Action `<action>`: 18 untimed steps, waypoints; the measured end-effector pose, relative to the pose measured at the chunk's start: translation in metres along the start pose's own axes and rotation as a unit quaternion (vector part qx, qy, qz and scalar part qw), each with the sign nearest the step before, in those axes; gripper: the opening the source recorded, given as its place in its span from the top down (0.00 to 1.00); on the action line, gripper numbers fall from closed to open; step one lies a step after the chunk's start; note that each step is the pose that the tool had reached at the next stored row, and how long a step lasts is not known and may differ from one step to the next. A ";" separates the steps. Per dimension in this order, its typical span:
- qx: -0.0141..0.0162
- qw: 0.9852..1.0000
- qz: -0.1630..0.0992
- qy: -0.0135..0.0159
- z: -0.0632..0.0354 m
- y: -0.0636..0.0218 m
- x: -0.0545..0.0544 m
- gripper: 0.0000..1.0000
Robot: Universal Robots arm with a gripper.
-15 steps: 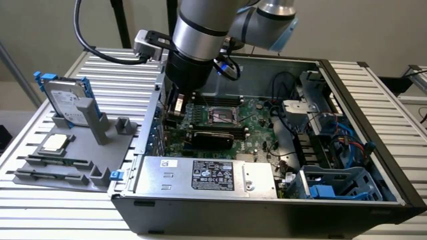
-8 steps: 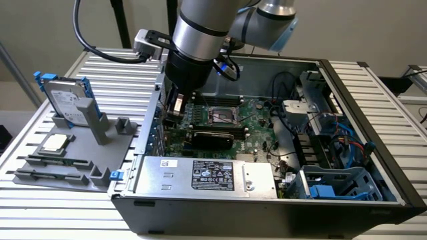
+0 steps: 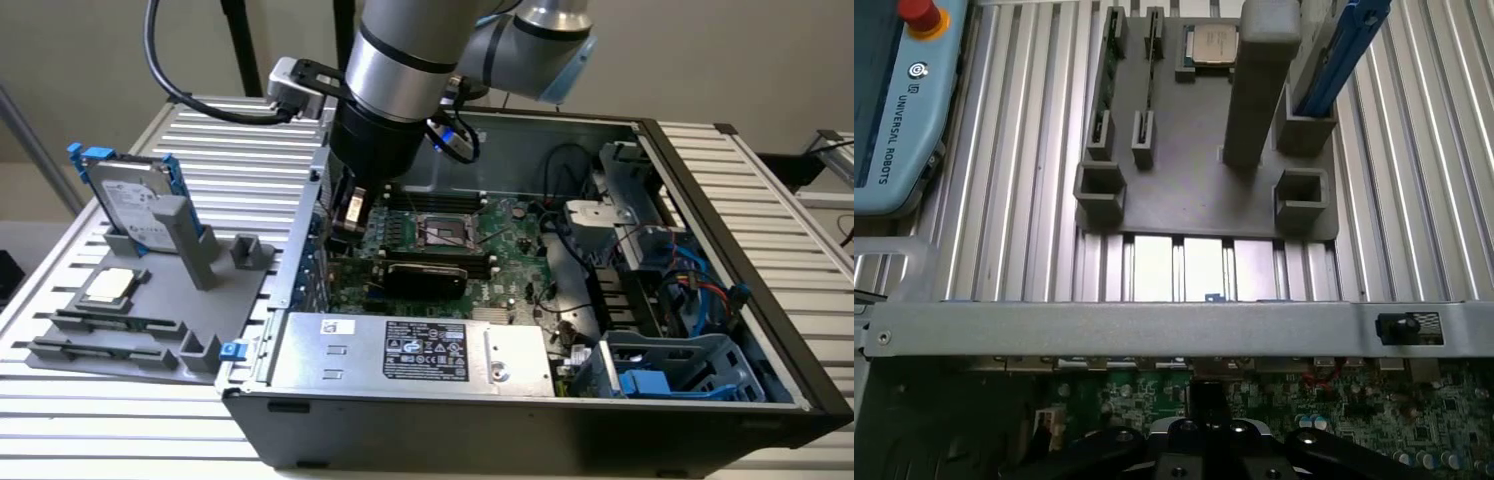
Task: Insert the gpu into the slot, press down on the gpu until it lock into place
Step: 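Press down on the gpu until it lock into place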
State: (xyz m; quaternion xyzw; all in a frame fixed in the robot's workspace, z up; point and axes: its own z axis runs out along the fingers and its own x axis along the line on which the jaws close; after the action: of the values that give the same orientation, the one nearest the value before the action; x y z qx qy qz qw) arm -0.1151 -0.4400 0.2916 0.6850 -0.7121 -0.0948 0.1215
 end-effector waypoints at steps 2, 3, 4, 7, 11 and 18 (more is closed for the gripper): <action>-0.001 1.000 0.003 0.000 0.0000 0.0000 0.000 0.89; -0.001 1.000 0.004 0.000 0.0000 0.0000 0.000 0.89; -0.001 1.000 0.005 -0.001 0.0000 0.0000 0.000 0.89; -0.002 1.000 0.008 -0.001 -0.0001 0.0000 -0.002 0.89; -0.002 1.000 0.011 -0.001 -0.0001 0.0000 -0.003 0.89; -0.004 1.000 0.015 -0.001 -0.0001 0.0002 -0.004 0.89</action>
State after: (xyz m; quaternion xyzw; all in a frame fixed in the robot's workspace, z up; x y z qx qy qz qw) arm -0.1151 -0.4356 0.2916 0.6736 -0.7220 -0.0963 0.1254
